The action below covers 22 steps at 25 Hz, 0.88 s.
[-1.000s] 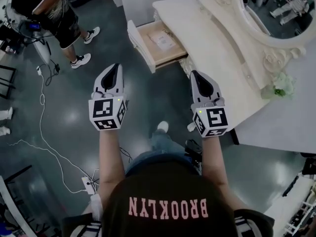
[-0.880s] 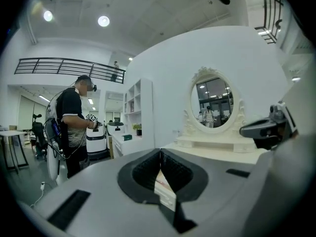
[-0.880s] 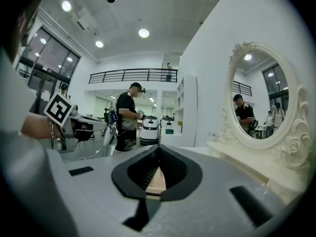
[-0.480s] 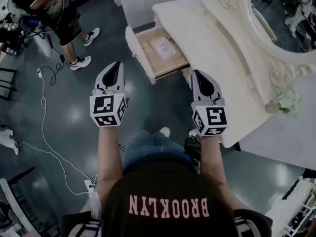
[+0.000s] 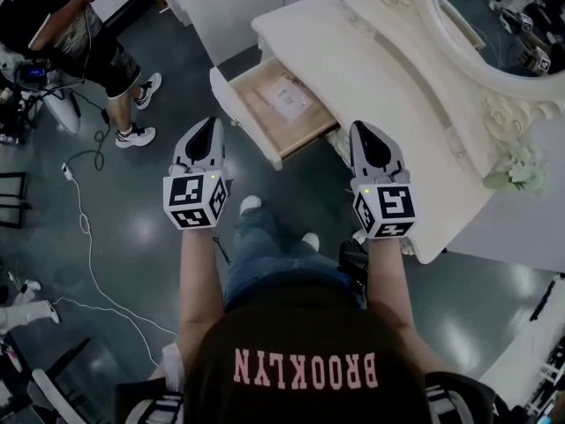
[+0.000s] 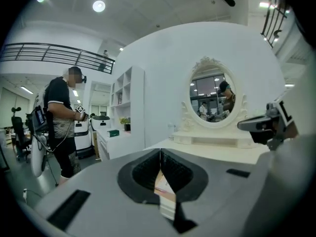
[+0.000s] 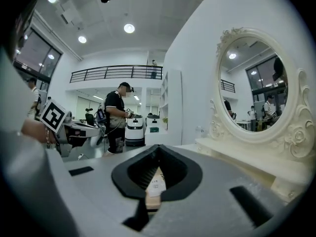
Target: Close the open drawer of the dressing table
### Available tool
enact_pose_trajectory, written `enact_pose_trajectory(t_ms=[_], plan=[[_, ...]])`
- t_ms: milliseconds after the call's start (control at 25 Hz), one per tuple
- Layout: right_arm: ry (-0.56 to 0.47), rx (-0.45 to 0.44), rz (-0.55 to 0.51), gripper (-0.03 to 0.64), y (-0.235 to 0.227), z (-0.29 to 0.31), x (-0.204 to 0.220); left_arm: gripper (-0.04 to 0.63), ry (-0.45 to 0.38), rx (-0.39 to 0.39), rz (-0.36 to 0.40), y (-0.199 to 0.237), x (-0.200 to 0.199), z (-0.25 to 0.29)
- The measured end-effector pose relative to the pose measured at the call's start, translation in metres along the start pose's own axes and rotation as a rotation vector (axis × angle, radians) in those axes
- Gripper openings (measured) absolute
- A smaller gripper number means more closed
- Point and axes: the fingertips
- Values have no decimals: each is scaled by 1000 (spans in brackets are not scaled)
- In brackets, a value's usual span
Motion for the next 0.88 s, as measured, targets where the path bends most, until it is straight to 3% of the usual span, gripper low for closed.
enact_pose_trajectory(t_ms=[240, 560, 600, 720, 880], plan=[[26, 96, 24, -3, 5, 39, -2, 6, 61, 123, 29, 25, 13, 49], [112, 220, 59, -3, 14, 74, 19, 9, 126, 262, -30, 54, 33, 102], [124, 240, 67, -3, 14, 77, 23, 17, 139, 283, -34, 56, 38, 108], [153, 296, 97, -3, 17, 82, 34, 133, 195, 350, -31, 57, 55, 121], [192, 370, 142, -3, 24, 82, 52, 135, 270, 421, 1, 58, 87, 132]])
Point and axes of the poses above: the fingertips, and each gripper's own axes: z forward along the fingers, y to its left, x out of its underside, and after that the axes turned 6 degrees about -x, right-handed
